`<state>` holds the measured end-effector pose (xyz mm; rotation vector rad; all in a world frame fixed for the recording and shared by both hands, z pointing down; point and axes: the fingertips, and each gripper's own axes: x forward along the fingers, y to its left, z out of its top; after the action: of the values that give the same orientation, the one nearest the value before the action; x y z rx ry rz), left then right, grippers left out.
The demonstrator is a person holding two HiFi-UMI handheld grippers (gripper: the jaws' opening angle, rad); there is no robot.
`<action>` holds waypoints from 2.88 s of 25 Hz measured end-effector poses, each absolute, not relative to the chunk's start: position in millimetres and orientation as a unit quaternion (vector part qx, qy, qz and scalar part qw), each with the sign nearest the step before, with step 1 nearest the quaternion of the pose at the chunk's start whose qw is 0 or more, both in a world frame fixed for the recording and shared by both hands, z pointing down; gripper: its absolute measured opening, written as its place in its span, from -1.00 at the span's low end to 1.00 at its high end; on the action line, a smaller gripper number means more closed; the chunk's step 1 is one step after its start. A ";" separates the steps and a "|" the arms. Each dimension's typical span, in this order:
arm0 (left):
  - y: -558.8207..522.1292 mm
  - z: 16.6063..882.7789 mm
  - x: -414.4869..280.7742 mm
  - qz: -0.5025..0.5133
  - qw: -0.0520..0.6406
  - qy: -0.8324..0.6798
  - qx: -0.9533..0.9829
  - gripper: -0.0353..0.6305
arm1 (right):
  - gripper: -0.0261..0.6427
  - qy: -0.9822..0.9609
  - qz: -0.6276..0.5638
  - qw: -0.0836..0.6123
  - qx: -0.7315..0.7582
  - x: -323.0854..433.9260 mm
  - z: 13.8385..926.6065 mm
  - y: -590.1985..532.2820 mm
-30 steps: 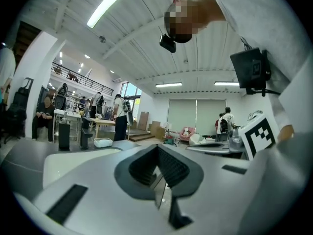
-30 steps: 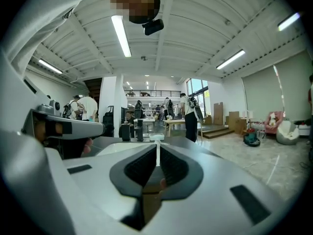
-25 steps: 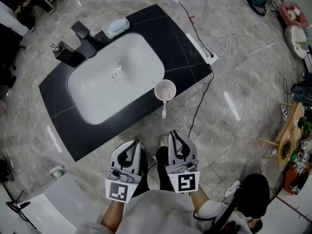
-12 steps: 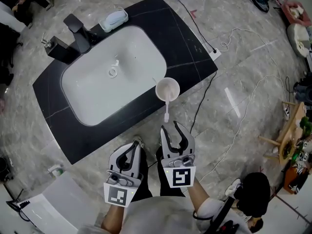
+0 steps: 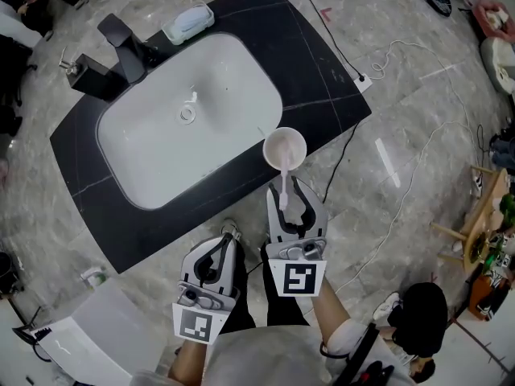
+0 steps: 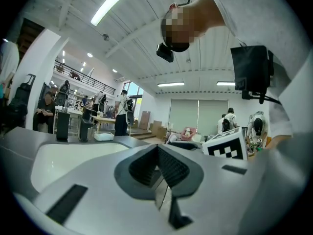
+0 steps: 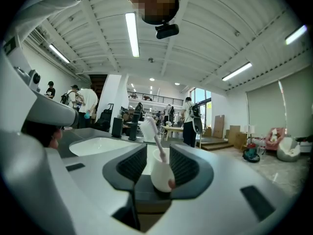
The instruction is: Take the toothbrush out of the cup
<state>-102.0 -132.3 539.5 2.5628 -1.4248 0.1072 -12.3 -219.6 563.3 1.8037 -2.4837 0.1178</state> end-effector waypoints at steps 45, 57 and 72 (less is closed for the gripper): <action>-133.8 482.9 -102.9 0.018 0.073 -0.499 0.864 -0.91 | -0.84 -0.793 -0.006 0.016 0.608 6.1 481.8 -229.0; -134.5 414.6 -99.0 -0.015 0.039 -0.502 0.864 -0.91 | -0.84 -0.801 -0.035 -0.025 0.596 9.2 407.9 -227.5; -121.2 372.5 -93.9 -0.031 0.019 -0.491 0.871 -0.91 | -0.84 -0.820 -0.057 -0.026 0.568 9.6 366.5 -192.7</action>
<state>-93.9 -121.2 372.5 2.7020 -1.5227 -0.0971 9.6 -192.7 366.5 1.8162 -2.6210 -0.1824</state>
